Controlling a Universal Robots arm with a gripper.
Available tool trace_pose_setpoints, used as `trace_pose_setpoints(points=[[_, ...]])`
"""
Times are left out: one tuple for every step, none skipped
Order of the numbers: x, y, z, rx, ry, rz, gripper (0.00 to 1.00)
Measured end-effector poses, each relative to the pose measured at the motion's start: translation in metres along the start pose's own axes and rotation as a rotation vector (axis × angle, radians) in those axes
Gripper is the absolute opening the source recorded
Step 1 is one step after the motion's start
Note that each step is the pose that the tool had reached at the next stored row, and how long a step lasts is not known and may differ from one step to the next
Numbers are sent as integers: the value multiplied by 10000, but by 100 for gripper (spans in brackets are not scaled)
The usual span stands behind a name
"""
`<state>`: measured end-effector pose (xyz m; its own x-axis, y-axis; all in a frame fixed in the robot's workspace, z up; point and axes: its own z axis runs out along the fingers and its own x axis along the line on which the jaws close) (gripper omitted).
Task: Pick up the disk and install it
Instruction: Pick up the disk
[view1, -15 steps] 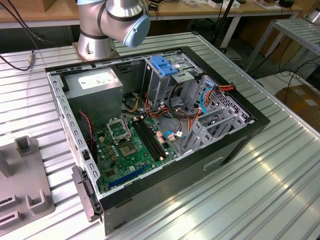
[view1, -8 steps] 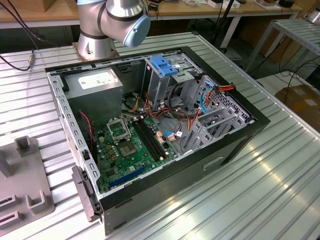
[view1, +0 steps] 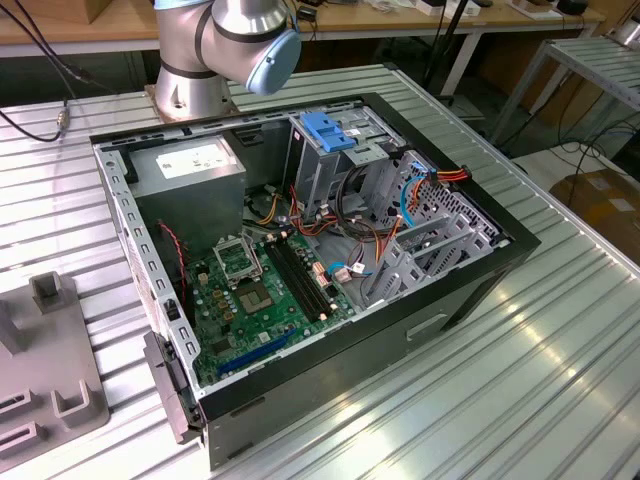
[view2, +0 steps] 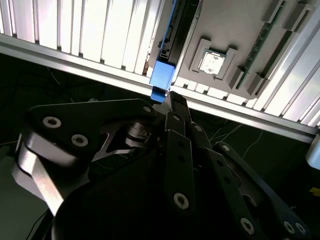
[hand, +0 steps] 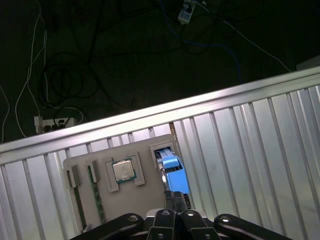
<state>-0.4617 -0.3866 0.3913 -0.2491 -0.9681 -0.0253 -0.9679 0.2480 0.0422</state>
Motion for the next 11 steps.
trace_pose_setpoints(points=[[0, 0, 0, 0, 0, -1, 10], [0, 0, 0, 0, 0, -2, 11], [0, 0, 0, 0, 0, -2, 17], [0, 0, 0, 0, 0, -3, 17], [0, 0, 0, 0, 0, -3, 24], [0, 0, 0, 0, 0, -3, 24], [0, 0, 0, 0, 0, -3, 24], [0, 0, 0, 0, 0, -7, 25], [0, 0, 0, 0, 0, -15, 31], [0, 0, 0, 2, 1, -31, 31], [0, 0, 1, 12, -1, -67, 37]])
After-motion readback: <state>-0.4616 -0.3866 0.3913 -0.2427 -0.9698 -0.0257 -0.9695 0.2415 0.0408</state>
